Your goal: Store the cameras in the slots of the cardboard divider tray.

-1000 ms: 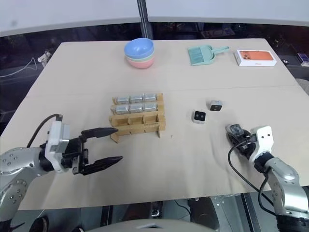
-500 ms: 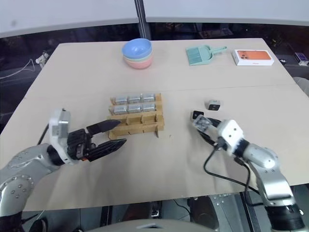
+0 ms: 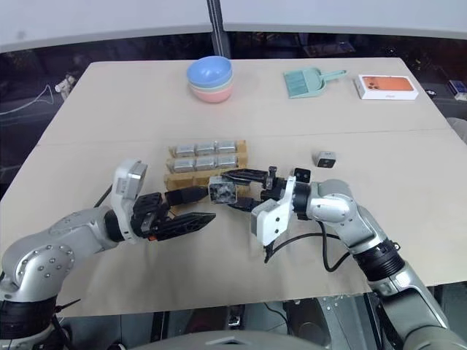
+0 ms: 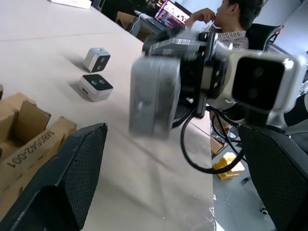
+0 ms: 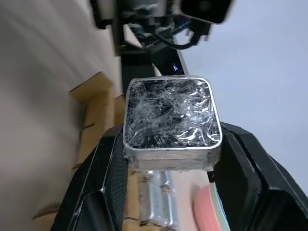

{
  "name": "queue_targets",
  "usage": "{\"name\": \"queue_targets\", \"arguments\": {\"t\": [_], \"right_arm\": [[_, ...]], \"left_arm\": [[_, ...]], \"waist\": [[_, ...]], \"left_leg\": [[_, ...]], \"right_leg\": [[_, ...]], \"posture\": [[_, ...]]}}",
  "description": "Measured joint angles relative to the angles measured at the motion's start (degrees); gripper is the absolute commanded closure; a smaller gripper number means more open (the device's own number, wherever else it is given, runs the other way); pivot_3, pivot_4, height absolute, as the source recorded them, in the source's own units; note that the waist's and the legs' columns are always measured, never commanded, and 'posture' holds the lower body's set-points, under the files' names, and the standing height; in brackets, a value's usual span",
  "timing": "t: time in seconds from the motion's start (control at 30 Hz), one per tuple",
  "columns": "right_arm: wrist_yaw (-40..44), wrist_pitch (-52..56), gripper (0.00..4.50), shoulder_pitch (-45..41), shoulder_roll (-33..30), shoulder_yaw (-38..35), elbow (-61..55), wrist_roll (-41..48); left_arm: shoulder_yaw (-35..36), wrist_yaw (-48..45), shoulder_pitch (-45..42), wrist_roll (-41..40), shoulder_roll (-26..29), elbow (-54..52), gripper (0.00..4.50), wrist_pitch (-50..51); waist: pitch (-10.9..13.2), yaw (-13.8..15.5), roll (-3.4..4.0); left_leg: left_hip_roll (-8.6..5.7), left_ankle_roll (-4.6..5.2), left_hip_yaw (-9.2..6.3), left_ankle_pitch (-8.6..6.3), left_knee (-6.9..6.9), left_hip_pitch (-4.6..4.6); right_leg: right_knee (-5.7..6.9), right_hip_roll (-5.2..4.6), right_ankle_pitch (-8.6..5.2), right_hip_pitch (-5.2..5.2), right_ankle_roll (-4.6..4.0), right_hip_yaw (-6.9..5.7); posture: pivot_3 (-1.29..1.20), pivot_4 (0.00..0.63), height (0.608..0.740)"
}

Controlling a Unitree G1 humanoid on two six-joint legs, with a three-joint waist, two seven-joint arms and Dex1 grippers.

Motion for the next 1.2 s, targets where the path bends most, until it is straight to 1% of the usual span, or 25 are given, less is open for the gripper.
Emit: {"name": "queue_targets", "arguments": {"t": [0.03, 0.07, 0.13, 0.17, 0.2, 0.3, 0.33, 0.67, 0.73, 0.83, 0.9, 0.97, 1.07, 1.13, 1.2], "right_arm": [[-0.3, -0.5, 2.55, 0.0, 0.0, 0.0, 0.3, -0.1], [-0.5, -0.9, 2.55, 0.0, 0.0, 0.0, 0.5, -0.2], [-0.6, -1.5, 2.55, 0.0, 0.1, 0.1, 0.7, -0.5], [-0.7, -1.7, 2.55, 0.0, 0.1, 0.1, 0.7, -0.5], [-0.7, -2.3, 2.55, 0.0, 0.2, 0.3, 0.7, -0.5], [-0.8, -2.9, 2.55, 0.0, 0.3, 0.4, 0.5, -0.4], [-0.8, -2.6, 2.55, 0.0, 0.4, 0.5, 0.6, -0.1], [-0.8, -1.3, 2.55, 0.3, 0.3, 0.7, -0.3, 0.0], [-0.6, 0.5, 1.5, 0.8, 0.0, 0.7, -1.7, 0.2], [-0.6, 2.9, 0.13, 1.3, -0.2, 0.5, -3.4, 0.8], [-0.5, 5.1, 0.06, 2.4, -0.5, -0.1, -4.3, 2.0], [0.1, 7.5, 0.06, 4.5, -2.3, -0.5, -5.8, 3.7], [1.1, 11.2, 0.06, 9.0, -5.5, -3.2, -8.8, 8.1], [2.3, 17.9, 0.06, 14.2, -8.3, -6.2, -13.0, 14.6], [2.8, 30.3, 0.06, 22.7, -12.1, -11.7, -19.5, 27.9]], "left_arm": [[0.0, 0.0, 0.0, -0.1, 0.0, 0.0, 0.0, 0.2], [0.1, 0.0, 0.0, -0.2, 0.0, 0.0, 0.55, 0.3], [0.2, 0.2, 0.0, -0.6, -0.2, 0.0, 1.33, 0.5], [0.2, 0.3, 0.0, -0.7, -0.2, 0.0, 1.78, 0.5], [0.4, 0.5, 0.1, -0.6, -0.2, 0.2, 2.32, 0.5], [0.8, 0.7, 0.1, -0.6, -0.4, 1.1, 3.62, 0.5], [1.0, 0.7, 0.1, -0.5, -0.4, 1.0, 3.86, 0.3], [0.9, 0.3, 0.0, 0.4, -0.5, 1.0, 3.85, 0.1], [0.9, 0.3, -0.1, 0.4, -0.5, 1.0, 3.85, 0.1], [0.3, 0.2, -0.4, 0.7, -0.9, 1.0, 3.85, 0.1], [0.2, 0.2, -0.7, 1.2, -1.0, 1.0, 3.85, 0.0], [0.4, 0.2, -1.2, 1.4, -1.0, 1.0, 3.85, -0.1], [1.2, 0.2, -1.5, 1.8, -0.4, 1.0, 3.85, -0.7], [2.4, -0.5, -1.9, 3.1, 0.8, 1.2, 3.85, -1.4], [3.5, -2.0, -3.0, 4.7, 3.9, 1.5, 3.85, -2.1]], "waist": [[0.0, 0.0, 0.0], [0.0, 0.0, 0.0], [0.0, 0.0, 0.0], [0.0, 0.0, 0.0], [0.0, 0.0, 0.0], [0.0, 0.0, 0.0], [0.0, 0.0, -0.01], [0.0, 0.0, -0.01], [0.0, 0.0, -0.01], [0.0, 0.0, -0.01], [0.0, 0.1, -0.01], [0.0, 0.2, -0.01], [0.0, 0.3, -0.02], [0.0, 0.3, -0.02], [0.0, 0.7, -0.04]], "left_leg": [[0.01, 0.0, 0.0, 0.0, 0.0, 0.0], [0.01, 0.0, 0.0, 0.0, 0.01, 0.02], [0.02, 0.01, 0.0, 0.0, 0.01, 0.04], [0.02, 0.02, -0.01, -0.01, 0.01, 0.05], [0.02, 0.03, -0.01, -0.02, 0.01, 0.05], [0.03, 0.06, 0.0, -0.03, 0.01, 0.05], [0.05, 0.09, -0.01, -0.05, 0.01, 0.05], [0.05, 0.17, 0.0, -0.1, 0.01, 0.05], [0.05, 0.16, 0.0, -0.09, 0.01, 0.05], [0.05, 0.17, -0.01, -0.1, 0.01, 0.05], [0.04, 0.17, -0.01, -0.1, 0.01, 0.05], [0.04, 0.18, 0.0, -0.11, 0.01, 0.04], [0.03, 0.21, 0.0, -0.12, 0.01, 0.01], [0.04, 0.24, -0.01, -0.14, 0.0, 0.02], [0.06, 0.25, -0.02, -0.15, 0.01, 0.0]], "right_leg": [[0.0, 0.0, 0.0, 0.0, 0.0, 0.01], [0.01, 0.0, 0.0, 0.0, -0.01, 0.0], [0.03, 0.0, 0.0, 0.01, -0.01, 0.0], [0.04, 0.0, 0.0, 0.01, -0.01, 0.0], [0.05, 0.01, 0.0, 0.01, -0.01, 0.0], [0.05, 0.01, 0.0, 0.01, -0.01, 0.0], [0.04, 0.01, 0.01, 0.01, -0.01, 0.0], [0.04, 0.01, 0.01, 0.01, -0.02, 0.0], [0.04, 0.01, 0.01, 0.01, -0.02, 0.0], [0.04, 0.01, 0.01, 0.01, -0.02, 0.0], [0.05, 0.01, 0.01, 0.01, -0.03, -0.01], [0.04, -0.01, 0.01, 0.02, -0.03, 0.0], [0.02, -0.02, 0.01, 0.01, -0.03, 0.0], [0.02, -0.01, 0.01, 0.01, -0.03, -0.02], [0.02, -0.01, 0.0, 0.02, -0.03, -0.06]], "posture": [[0.0, 0.15, 0.74], [0.0, 0.15, 0.74], [0.0, 0.15, 0.74], [0.0, 0.15, 0.74], [0.0, 0.15, 0.74], [0.0, 0.15, 0.74], [0.0, 0.15, 0.74], [0.0, 0.15, 0.74], [0.0, 0.15, 0.74], [0.0, 0.15, 0.74], [0.0, 0.15, 0.74], [0.0, 0.15, 0.74], [0.0, 0.15, 0.74], [0.0, 0.15, 0.74], [0.0, 0.15, 0.74]]}}
